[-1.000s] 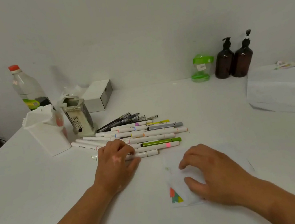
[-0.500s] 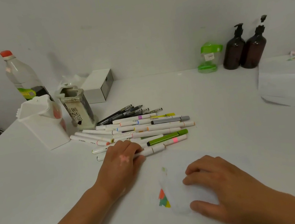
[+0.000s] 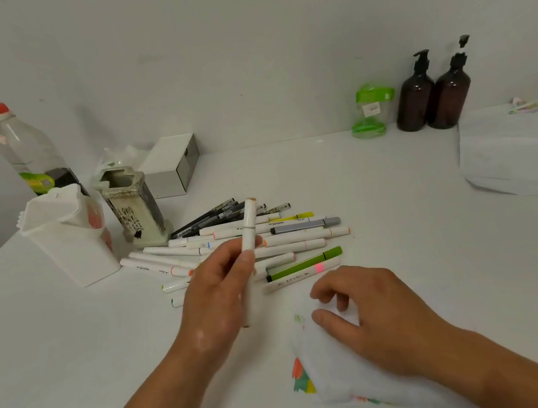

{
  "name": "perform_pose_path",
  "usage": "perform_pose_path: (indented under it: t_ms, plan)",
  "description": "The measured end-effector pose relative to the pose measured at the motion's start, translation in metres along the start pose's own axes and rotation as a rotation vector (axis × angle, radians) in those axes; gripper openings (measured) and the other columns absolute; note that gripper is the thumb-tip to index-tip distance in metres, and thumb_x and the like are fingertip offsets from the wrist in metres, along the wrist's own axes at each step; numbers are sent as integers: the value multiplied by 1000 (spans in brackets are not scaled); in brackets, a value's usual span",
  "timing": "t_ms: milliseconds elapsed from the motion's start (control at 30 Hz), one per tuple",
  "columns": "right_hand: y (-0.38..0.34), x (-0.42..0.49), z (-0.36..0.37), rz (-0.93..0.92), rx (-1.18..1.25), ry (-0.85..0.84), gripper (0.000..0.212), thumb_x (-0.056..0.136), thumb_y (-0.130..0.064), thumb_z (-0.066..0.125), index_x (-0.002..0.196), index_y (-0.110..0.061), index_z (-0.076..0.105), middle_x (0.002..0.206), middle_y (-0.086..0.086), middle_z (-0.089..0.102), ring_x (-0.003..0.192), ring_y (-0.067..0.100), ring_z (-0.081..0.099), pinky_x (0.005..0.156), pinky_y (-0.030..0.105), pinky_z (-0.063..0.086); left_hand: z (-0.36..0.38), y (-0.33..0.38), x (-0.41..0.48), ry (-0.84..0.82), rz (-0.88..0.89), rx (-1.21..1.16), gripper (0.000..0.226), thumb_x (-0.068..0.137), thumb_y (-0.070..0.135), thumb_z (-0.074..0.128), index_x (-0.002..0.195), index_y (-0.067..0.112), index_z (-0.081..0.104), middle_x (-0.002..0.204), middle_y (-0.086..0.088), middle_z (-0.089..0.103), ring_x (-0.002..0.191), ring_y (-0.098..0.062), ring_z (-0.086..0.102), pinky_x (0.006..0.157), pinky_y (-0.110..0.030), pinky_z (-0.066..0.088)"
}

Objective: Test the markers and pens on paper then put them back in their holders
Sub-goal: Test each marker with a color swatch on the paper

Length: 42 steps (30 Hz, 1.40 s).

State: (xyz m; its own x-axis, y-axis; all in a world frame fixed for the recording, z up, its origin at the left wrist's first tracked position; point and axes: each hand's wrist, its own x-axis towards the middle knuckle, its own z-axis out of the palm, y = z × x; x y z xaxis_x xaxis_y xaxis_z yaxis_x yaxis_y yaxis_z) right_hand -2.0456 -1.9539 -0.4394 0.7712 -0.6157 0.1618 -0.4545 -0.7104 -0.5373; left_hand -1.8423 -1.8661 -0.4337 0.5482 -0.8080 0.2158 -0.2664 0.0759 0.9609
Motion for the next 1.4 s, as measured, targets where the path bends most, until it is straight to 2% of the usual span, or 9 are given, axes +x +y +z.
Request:
perform_pose_path:
  t_ms: [100,233,400,633,767,867,1033,1233,1400]
  plan:
    - [-8,10,-3,138,380,62,36,73,-69,60,97,-43,54,91,-19,72,84,2,67,68,15,49,25,13,11,-135,-251,-534,13,92,18,63,98,22,74,92,1,66,92,-18,60,84,-36,46]
    - [1,24,-15,240,676,189,14,92,-16,71,96,-27,64,78,1,75,65,16,69,59,34,56,42,9,28,-231,-290,-665,12,84,8,72,93,15,71,86,-9,64,85,-22,63,77,-35,49]
    - [24,39,-35,204,810,274,27,90,-1,70,88,-28,74,73,7,72,65,19,67,57,28,53,31,-6,49,-258,-228,-690,23,70,1,78,88,12,70,90,-14,66,77,-27,66,76,-33,60]
    - [39,48,-21,155,953,221,15,78,-11,75,90,-20,76,69,7,67,64,19,63,57,27,52,22,-25,38,-157,188,331,22,83,13,78,94,28,67,86,9,71,73,-19,64,70,-28,55]
    - [37,45,-9,81,956,238,9,80,-19,76,88,-16,72,61,8,61,54,19,57,51,27,48,36,-17,29,-324,430,471,29,95,20,65,123,27,63,91,17,66,76,-11,59,70,-11,43]
    - [36,43,-7,63,998,240,11,82,-20,76,87,-14,69,61,10,60,53,20,56,49,28,47,46,-12,23,-410,468,506,22,101,26,56,120,19,65,76,21,58,71,-1,53,67,-23,42]
    - [33,40,-2,37,992,143,15,80,-29,79,84,-19,69,64,6,63,54,18,56,48,27,47,52,-8,17,-383,427,621,34,98,47,45,111,25,66,52,14,40,51,-1,43,54,-21,28]
    - [52,44,-9,242,1145,376,5,68,-20,66,69,-21,62,50,-3,44,45,17,42,44,24,32,27,-14,24,-533,373,745,58,70,63,77,116,30,67,86,12,62,78,-5,58,73,-25,48]
    - [56,39,-34,255,980,364,20,82,-20,57,85,-16,76,65,8,66,59,24,65,44,27,48,19,-18,12,-628,373,876,74,67,78,68,126,32,65,124,17,58,113,-6,56,97,-32,49]
